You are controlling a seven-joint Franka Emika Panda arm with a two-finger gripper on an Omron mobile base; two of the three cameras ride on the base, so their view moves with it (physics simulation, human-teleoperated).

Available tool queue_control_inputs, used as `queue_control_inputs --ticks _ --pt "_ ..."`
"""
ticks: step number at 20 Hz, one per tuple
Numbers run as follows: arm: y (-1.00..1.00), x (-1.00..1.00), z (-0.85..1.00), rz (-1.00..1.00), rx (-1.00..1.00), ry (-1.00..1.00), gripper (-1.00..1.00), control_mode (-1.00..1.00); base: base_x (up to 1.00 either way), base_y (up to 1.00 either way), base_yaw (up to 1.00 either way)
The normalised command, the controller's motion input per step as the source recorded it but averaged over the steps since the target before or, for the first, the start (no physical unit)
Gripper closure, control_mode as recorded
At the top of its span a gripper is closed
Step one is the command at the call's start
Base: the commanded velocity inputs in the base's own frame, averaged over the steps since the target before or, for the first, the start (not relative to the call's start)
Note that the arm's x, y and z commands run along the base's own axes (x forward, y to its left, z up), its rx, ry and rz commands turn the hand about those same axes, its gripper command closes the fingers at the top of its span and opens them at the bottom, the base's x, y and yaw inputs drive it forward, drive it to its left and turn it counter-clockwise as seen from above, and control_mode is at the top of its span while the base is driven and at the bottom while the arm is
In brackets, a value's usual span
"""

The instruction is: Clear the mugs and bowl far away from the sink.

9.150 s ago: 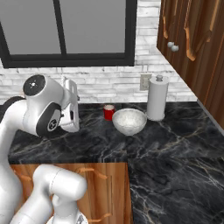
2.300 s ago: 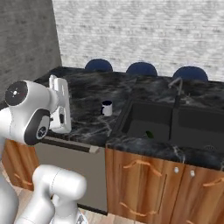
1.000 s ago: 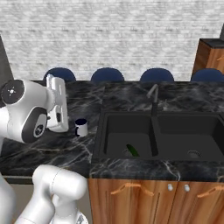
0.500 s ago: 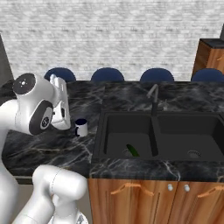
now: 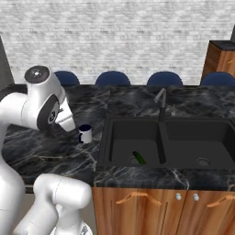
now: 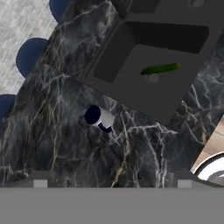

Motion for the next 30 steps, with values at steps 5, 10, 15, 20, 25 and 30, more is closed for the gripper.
queue_control_inputs --ticks 5,10,15,20,25,30 --pt "0.48 0.00 -0.44 0.45 -0.22 0.21 -1.00 -1.00 0.00 0.00 0.00" --pt "0.25 0.00 -0.27 0.36 -0.23 0.24 -1.00 -1.00 0.00 0.00 0.00" --pt "0.00 0.00 -0.22 0.31 -0.24 0.21 -1.00 -1.00 0.00 0.00 0.00" --pt "0.00 0.00 -0.34 0.30 -0.11 0.09 -1.00 -1.00 0.00 0.00 0.00" --pt "0.00 0.00 -0.49 0.16 0.08 0.00 -1.00 -1.00 0.00 0.00 0.00" --pt "0.00 0.09 -0.32 0.09 0.13 -0.06 -1.00 -1.00 0.00 0.00 0.00"
